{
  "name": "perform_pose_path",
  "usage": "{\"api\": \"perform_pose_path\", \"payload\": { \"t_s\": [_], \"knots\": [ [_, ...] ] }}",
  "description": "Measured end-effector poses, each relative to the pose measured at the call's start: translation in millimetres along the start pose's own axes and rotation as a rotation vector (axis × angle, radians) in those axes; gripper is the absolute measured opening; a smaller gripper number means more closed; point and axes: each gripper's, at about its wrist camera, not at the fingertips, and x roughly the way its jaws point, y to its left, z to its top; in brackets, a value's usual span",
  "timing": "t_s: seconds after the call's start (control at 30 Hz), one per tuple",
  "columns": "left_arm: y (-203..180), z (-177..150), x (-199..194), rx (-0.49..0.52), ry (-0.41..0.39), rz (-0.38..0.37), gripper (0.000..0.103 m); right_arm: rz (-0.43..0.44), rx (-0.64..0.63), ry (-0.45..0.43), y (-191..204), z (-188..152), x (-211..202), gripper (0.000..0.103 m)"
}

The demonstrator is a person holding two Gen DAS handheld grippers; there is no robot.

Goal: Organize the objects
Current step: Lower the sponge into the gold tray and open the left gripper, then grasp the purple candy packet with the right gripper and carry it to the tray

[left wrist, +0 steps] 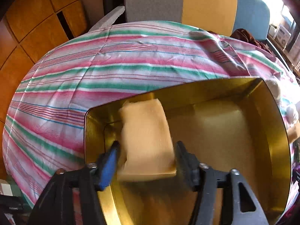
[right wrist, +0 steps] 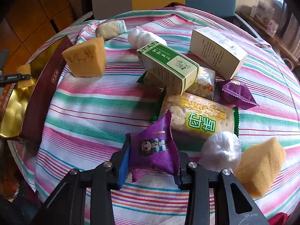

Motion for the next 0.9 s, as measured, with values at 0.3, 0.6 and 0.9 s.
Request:
{"api": "perform_pose_path", "payload": {
  "t_s": [0.3, 0.6, 0.9],
  "knots": [
    [14.4, -24.0, -60.8, -0.088, -0.167, -0.042, 0.08, 0.0, 0.006, 0.0, -1.2, 2.3, 2.4, 0.04],
    [-12.6, -101.1, -129.1, -0.085, -0.299, -0.091, 0.079, -0.04, -0.023, -0.008, 3.8, 0.4, 2.6, 0.039],
    [-32.7, -139.8, -148.1, -0.062, -0.309, -0.119, 0.079, -0.087, -0.035, -0.032, 11.3, -2.8, -1.1, 0.038]
  ]
}}
